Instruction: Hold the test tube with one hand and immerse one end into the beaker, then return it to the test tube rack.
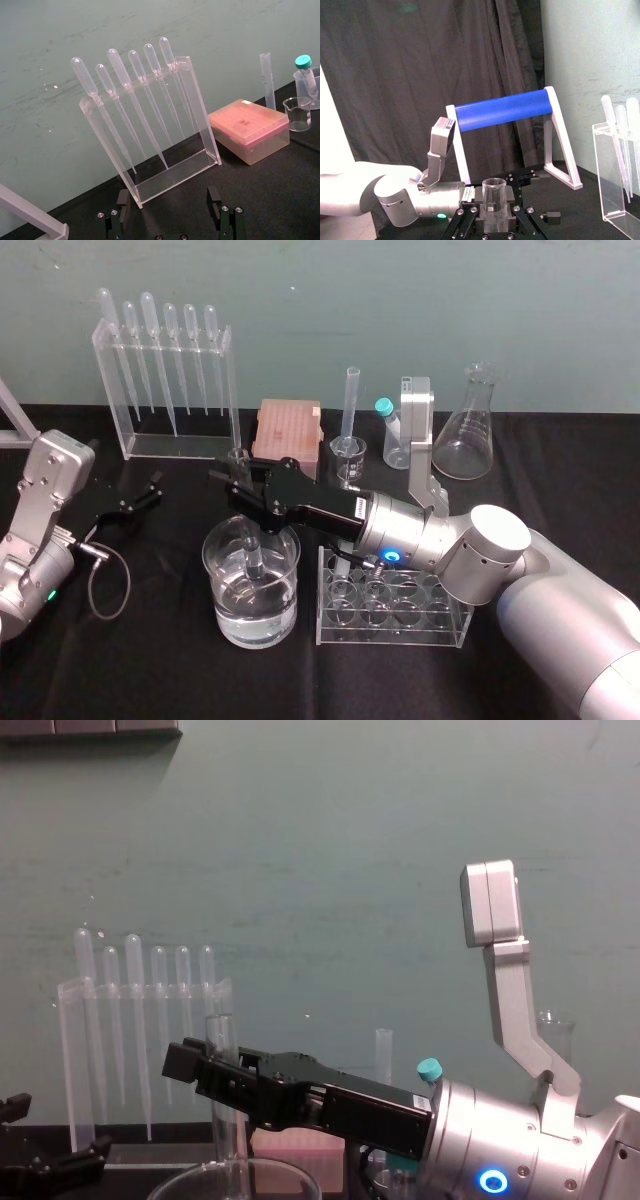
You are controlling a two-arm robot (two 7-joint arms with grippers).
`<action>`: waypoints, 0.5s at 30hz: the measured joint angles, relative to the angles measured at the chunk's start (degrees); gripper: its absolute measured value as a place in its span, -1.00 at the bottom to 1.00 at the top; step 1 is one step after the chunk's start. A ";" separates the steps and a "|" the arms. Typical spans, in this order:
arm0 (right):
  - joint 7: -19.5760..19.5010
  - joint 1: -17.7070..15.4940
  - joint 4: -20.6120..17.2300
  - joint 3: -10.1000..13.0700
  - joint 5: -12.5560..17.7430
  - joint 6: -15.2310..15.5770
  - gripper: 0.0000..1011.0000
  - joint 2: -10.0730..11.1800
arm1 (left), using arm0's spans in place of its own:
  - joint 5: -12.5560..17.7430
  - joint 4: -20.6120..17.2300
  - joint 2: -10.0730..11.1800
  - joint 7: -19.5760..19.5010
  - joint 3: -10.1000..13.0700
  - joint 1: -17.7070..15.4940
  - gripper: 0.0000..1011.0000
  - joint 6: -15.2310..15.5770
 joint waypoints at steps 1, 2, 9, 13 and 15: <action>0.00 0.00 0.00 0.00 0.00 0.00 -0.55 0.00 | 0.00 0.00 0.00 0.00 0.00 0.00 0.98 0.00; 0.00 0.00 0.00 0.00 0.00 0.00 -0.55 0.00 | 0.00 0.00 0.00 0.00 0.00 0.00 0.98 0.00; 1.70 0.42 -0.05 -0.28 0.15 -0.02 -0.55 -0.20 | 0.00 0.00 0.00 0.00 0.00 0.00 0.98 0.00; 2.99 0.70 -1.01 -0.47 0.38 -0.63 -0.55 -0.30 | 0.00 0.00 0.00 0.00 0.00 0.00 0.98 0.00; 3.36 0.75 -1.80 -0.52 0.57 -1.00 -0.55 -0.28 | 0.00 0.00 0.00 0.00 0.00 0.00 0.98 0.00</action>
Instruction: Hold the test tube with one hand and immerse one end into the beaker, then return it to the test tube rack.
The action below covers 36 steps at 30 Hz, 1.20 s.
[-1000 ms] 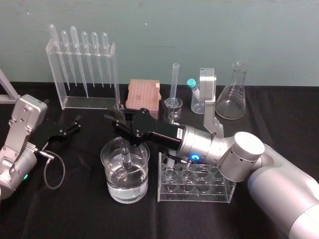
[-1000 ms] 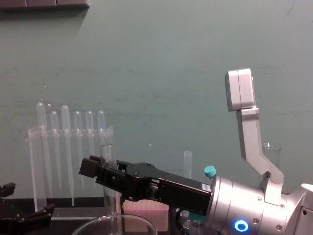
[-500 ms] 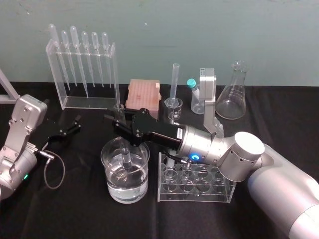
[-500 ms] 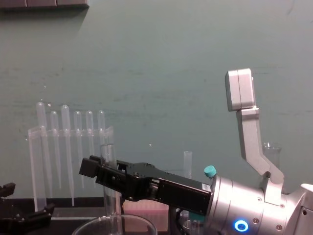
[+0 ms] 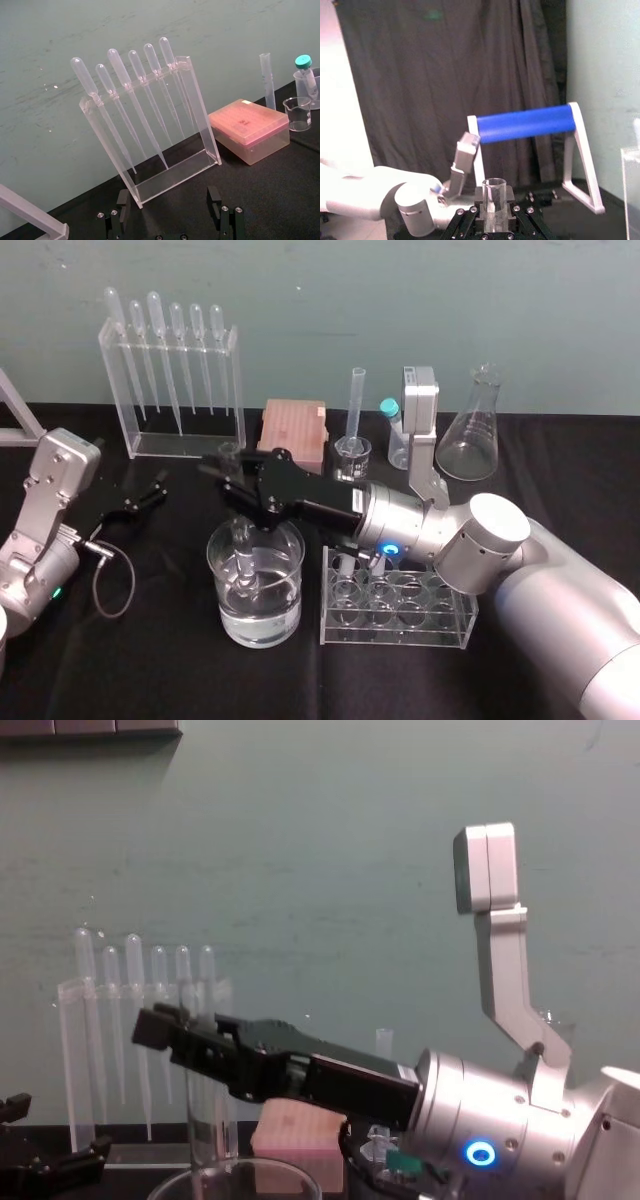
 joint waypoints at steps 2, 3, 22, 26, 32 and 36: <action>0.09 0.00 -0.85 -0.03 0.07 -0.21 -0.55 0.13 | 0.00 0.00 0.00 0.00 0.00 0.00 0.98 0.00; 0.10 -0.04 -1.75 -0.03 0.12 -0.46 -0.55 0.31 | 0.00 0.00 0.00 0.00 0.00 0.00 0.98 0.00; -10.32 -5.13 -23.90 2.97 -3.23 -7.37 -0.55 8.63 | 0.00 0.00 0.00 0.00 0.00 0.00 0.98 0.00; -14.28 -7.18 -27.74 4.42 -4.92 -7.82 -0.55 10.71 | 0.00 0.00 0.00 0.00 0.00 0.00 0.98 0.00; -21.39 -12.12 -34.87 7.84 -8.08 -7.18 -0.55 15.06 | 0.00 0.00 0.00 0.00 0.00 0.00 0.98 0.00; -25.70 -16.01 -39.21 10.53 -9.86 -6.82 -0.55 17.30 | 0.00 0.00 0.00 0.00 0.00 0.00 0.98 0.00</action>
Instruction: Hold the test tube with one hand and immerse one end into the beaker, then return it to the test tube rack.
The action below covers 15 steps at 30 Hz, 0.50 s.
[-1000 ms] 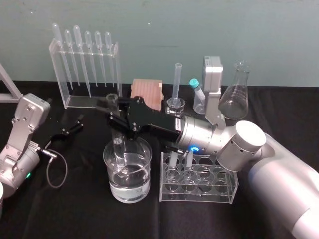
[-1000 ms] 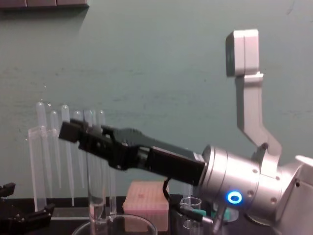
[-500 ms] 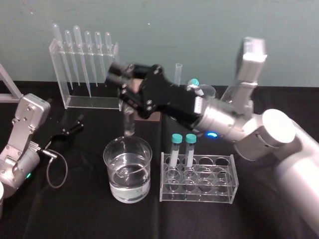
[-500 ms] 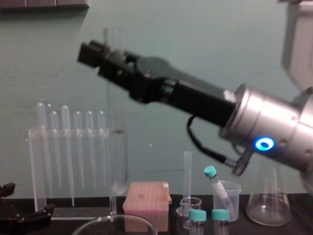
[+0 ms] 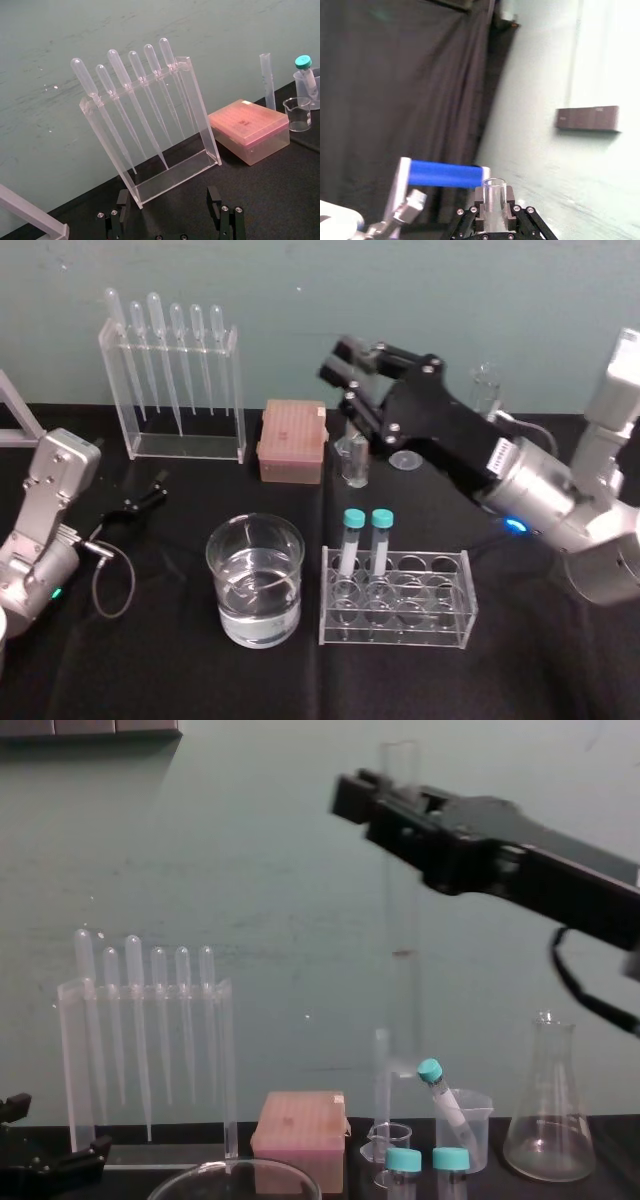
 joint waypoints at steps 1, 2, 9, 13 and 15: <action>-1.87 -1.71 -1.72 1.15 -0.81 0.07 -0.55 0.71 | 0.00 0.00 0.00 0.00 0.00 0.00 0.98 0.00; -2.75 -2.62 -2.59 1.77 -1.18 0.12 -0.55 1.05 | 0.00 0.00 0.00 0.00 0.00 0.00 0.98 0.00; -8.81 -9.52 -8.38 6.48 -3.40 1.24 -0.55 3.30 | 0.00 0.00 0.00 0.00 0.00 0.00 0.98 0.00; -10.10 -12.11 -9.52 8.38 -3.15 2.05 -0.55 3.73 | 0.00 0.00 0.00 0.00 0.00 0.00 0.98 0.00; -10.26 -13.21 -9.44 9.17 -2.34 2.51 -0.55 3.67 | 0.00 0.00 0.00 0.00 0.00 0.00 0.98 0.00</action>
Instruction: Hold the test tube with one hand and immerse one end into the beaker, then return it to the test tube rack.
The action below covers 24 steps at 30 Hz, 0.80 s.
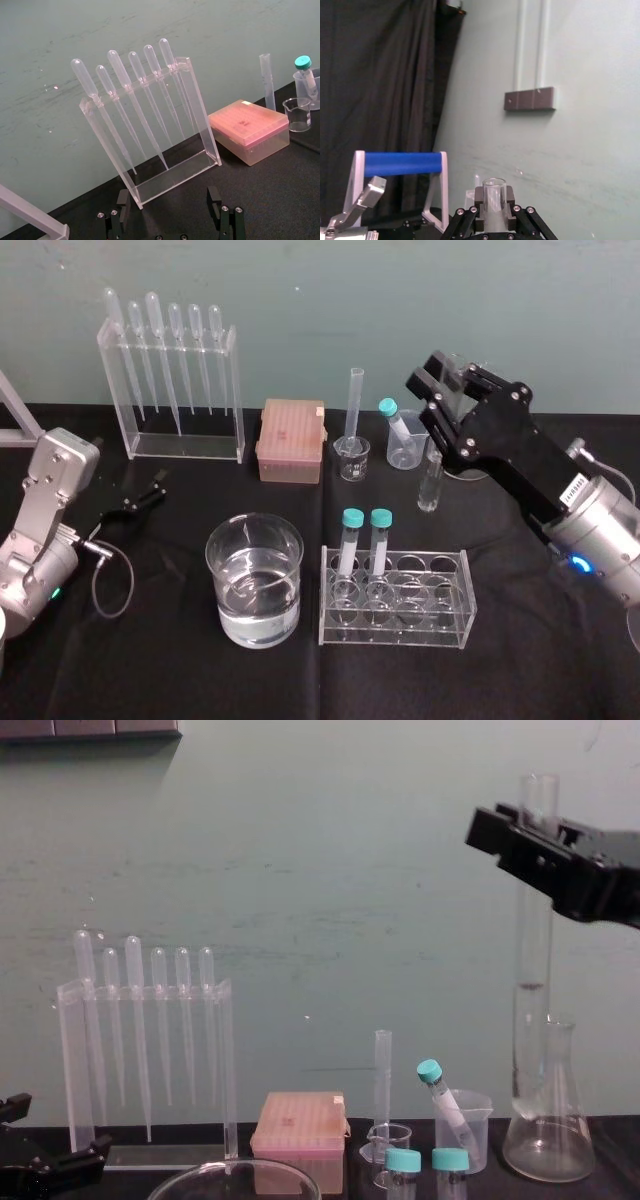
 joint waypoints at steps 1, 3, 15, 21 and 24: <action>0.04 -0.24 0.18 0.22 0.31 0.09 -0.55 -0.06 | 0.00 0.00 0.00 0.00 0.00 0.00 0.98 0.00; 0.07 -0.49 0.43 0.42 0.66 0.20 -0.55 -0.17 | 0.00 0.00 0.00 0.00 0.00 0.00 0.98 0.00; 3.43 -0.45 5.38 1.28 3.44 1.69 -0.55 -1.96 | 0.00 0.00 0.00 0.00 0.00 0.00 0.98 0.00; 2.45 -2.53 4.09 2.18 2.87 2.25 -0.55 -1.81 | 0.00 0.00 0.00 0.00 0.00 0.00 0.98 -0.01; 1.94 -3.51 3.43 2.67 2.68 2.42 -0.55 -1.66 | 0.00 0.00 0.00 0.00 0.00 0.00 0.98 0.00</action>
